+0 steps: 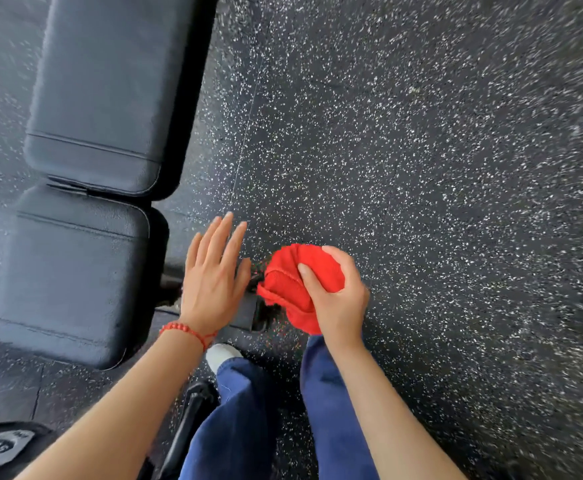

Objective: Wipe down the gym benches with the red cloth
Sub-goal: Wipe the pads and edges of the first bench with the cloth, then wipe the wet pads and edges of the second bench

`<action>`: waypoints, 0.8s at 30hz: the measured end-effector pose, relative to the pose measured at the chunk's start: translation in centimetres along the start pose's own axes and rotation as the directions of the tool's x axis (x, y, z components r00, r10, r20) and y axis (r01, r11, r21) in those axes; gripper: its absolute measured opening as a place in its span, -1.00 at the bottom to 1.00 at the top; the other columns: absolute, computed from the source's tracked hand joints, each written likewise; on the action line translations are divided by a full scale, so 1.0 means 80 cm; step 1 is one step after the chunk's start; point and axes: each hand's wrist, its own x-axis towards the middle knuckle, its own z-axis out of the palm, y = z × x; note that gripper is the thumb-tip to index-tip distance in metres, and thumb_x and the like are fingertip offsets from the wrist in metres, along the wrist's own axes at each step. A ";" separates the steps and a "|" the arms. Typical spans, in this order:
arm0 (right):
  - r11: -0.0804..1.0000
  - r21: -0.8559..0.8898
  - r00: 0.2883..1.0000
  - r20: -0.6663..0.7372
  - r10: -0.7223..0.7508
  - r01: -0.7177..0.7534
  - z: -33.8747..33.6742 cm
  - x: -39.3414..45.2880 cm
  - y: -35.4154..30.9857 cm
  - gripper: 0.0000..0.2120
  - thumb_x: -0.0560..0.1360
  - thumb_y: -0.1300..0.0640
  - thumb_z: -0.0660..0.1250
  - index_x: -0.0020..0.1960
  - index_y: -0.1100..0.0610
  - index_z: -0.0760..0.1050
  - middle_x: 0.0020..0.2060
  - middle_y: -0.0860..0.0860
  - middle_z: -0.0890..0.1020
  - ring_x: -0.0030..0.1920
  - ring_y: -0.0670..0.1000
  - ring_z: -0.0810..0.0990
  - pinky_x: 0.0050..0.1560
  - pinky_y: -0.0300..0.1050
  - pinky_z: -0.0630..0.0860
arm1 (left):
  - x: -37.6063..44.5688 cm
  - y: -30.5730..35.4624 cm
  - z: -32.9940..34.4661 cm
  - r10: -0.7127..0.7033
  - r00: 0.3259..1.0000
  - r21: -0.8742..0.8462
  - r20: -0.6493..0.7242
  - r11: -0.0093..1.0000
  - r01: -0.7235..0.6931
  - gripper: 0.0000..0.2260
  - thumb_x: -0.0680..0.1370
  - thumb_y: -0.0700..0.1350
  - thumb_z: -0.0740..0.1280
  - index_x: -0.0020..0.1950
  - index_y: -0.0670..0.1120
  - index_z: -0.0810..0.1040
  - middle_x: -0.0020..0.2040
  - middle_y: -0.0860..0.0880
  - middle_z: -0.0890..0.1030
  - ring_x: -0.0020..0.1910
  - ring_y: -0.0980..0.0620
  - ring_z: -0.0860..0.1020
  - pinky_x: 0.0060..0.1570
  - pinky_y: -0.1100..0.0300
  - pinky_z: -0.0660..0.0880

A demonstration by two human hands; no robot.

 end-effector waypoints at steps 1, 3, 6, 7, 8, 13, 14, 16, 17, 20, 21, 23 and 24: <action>1.000 0.016 1.000 -0.023 -0.005 0.005 -0.016 0.009 -0.002 -0.66 0.33 0.12 0.50 0.07 0.02 0.53 -0.04 -0.10 0.60 -0.01 -0.12 0.55 0.08 -0.37 0.39 | 0.009 0.016 -0.003 0.023 1.000 0.000 0.003 1.000 -0.023 -0.54 0.51 -0.06 0.11 0.36 -0.24 0.40 0.39 -0.25 0.36 0.36 -0.21 0.33 0.30 -0.16 0.23; 0.999 0.052 0.997 -0.080 -0.004 0.008 -0.047 0.027 -0.004 -0.66 0.33 0.12 0.50 0.07 0.01 0.52 -0.03 -0.11 0.59 0.00 -0.19 0.53 0.08 -0.44 0.36 | 0.027 0.050 -0.010 0.072 0.997 0.010 0.002 0.997 -0.072 -0.54 0.52 -0.06 0.10 0.36 -0.25 0.40 0.39 -0.26 0.36 0.35 -0.22 0.33 0.30 -0.16 0.24; 0.995 0.095 0.987 -0.160 0.021 -0.006 -0.091 0.052 -0.008 -0.66 0.33 0.10 0.50 0.07 -0.01 0.52 -0.01 -0.06 0.60 0.00 -0.21 0.52 0.07 -0.46 0.36 | 0.053 0.101 -0.016 0.112 0.994 0.019 0.002 0.994 -0.112 -0.53 0.53 -0.06 0.09 0.36 -0.26 0.40 0.38 -0.27 0.36 0.35 -0.26 0.35 0.30 -0.16 0.24; 0.994 0.112 0.983 -0.181 0.035 -0.015 -0.105 0.060 -0.009 -0.66 0.34 0.09 0.50 0.07 -0.03 0.51 0.00 -0.06 0.60 0.01 -0.18 0.53 0.09 -0.40 0.39 | 0.062 0.119 -0.017 0.130 0.992 0.018 0.007 0.991 -0.130 -0.53 0.53 -0.06 0.09 0.36 -0.26 0.40 0.38 -0.27 0.37 0.34 -0.27 0.35 0.30 -0.18 0.26; 0.990 0.134 0.978 -0.200 0.057 -0.031 -0.119 0.068 -0.010 -0.66 0.34 0.09 0.49 0.07 -0.04 0.51 0.00 -0.07 0.60 0.02 -0.15 0.54 0.11 -0.31 0.42 | 0.071 0.136 -0.016 0.153 0.988 0.020 0.017 0.988 -0.153 -0.53 0.52 -0.06 0.08 0.35 -0.27 0.40 0.37 -0.28 0.37 0.34 -0.28 0.35 0.29 -0.21 0.27; 0.976 0.201 0.925 -0.347 0.153 -0.086 -0.186 0.096 -0.011 -0.66 0.34 0.11 0.49 0.09 0.04 0.52 0.02 -0.04 0.61 0.04 -0.07 0.56 0.14 -0.05 0.48 | 0.110 0.214 -0.006 0.275 0.957 0.050 0.097 0.959 -0.280 -0.52 0.52 -0.05 0.07 0.36 -0.26 0.40 0.38 -0.27 0.37 0.36 -0.27 0.33 0.28 -0.27 0.27; 0.974 0.207 0.909 -0.383 0.167 -0.091 -0.200 0.100 -0.010 -0.65 0.34 0.11 0.49 0.09 0.05 0.52 0.03 -0.02 0.62 0.04 -0.06 0.56 0.13 -0.03 0.48 | 0.117 0.229 -0.005 0.297 0.948 0.054 0.110 0.951 -0.304 -0.52 0.52 -0.04 0.06 0.36 -0.25 0.40 0.38 -0.26 0.36 0.37 -0.27 0.32 0.29 -0.27 0.25; 0.972 0.215 0.875 -0.449 0.180 -0.089 -0.226 0.106 -0.010 -0.65 0.34 0.11 0.49 0.10 0.07 0.52 0.03 0.00 0.62 0.05 -0.04 0.57 0.13 0.00 0.49 | 0.132 0.261 -0.004 0.348 0.928 0.060 0.131 0.932 -0.358 -0.51 0.51 -0.03 0.05 0.36 -0.24 0.39 0.39 -0.25 0.35 0.38 -0.26 0.31 0.31 -0.25 0.23; 0.971 0.221 0.859 -0.477 0.187 -0.088 -0.238 0.110 -0.010 -0.65 0.34 0.10 0.49 0.10 0.08 0.52 0.03 0.00 0.62 0.05 -0.04 0.57 0.13 0.01 0.49 | 0.139 0.277 -0.004 0.379 0.914 0.060 0.141 0.919 -0.390 -0.51 0.51 -0.03 0.05 0.36 -0.24 0.40 0.39 -0.25 0.35 0.38 -0.26 0.31 0.31 -0.24 0.22; 0.965 0.247 0.811 -0.545 0.213 -0.087 -0.274 0.121 -0.011 -0.65 0.35 0.10 0.49 0.10 0.07 0.52 0.01 -0.04 0.60 0.04 -0.07 0.56 0.14 -0.04 0.48 | 0.162 0.325 -0.002 0.491 0.856 0.063 0.162 0.860 -0.506 -0.52 0.52 -0.04 0.06 0.36 -0.24 0.40 0.39 -0.25 0.36 0.37 -0.24 0.32 0.31 -0.23 0.22; 0.963 0.254 0.793 -0.568 0.221 -0.086 -0.286 0.124 -0.011 -0.65 0.35 0.10 0.49 0.10 0.06 0.52 0.01 -0.04 0.60 0.03 -0.08 0.56 0.13 -0.06 0.49 | 0.170 0.339 -0.001 0.526 0.833 0.069 0.169 0.837 -0.542 -0.53 0.52 -0.05 0.06 0.36 -0.24 0.40 0.39 -0.24 0.37 0.37 -0.24 0.32 0.31 -0.22 0.23; 0.964 0.253 0.749 -0.622 0.229 -0.084 -0.307 0.131 -0.011 -0.66 0.34 0.10 0.49 0.09 0.06 0.52 -0.01 -0.05 0.60 0.03 -0.07 0.57 0.12 -0.07 0.48 | 0.186 0.367 0.001 0.585 0.790 0.077 0.185 0.793 -0.605 -0.54 0.53 -0.05 0.07 0.36 -0.24 0.40 0.39 -0.24 0.37 0.37 -0.23 0.32 0.30 -0.19 0.23; 0.964 0.251 0.728 -0.645 0.233 -0.086 -0.317 0.134 -0.012 -0.66 0.34 0.10 0.49 0.09 0.06 0.52 -0.01 -0.06 0.60 0.02 -0.08 0.57 0.13 -0.08 0.48 | 0.194 0.379 0.002 0.608 0.770 0.074 0.193 0.773 -0.629 -0.54 0.53 -0.05 0.07 0.36 -0.24 0.40 0.39 -0.24 0.37 0.38 -0.23 0.32 0.31 -0.19 0.23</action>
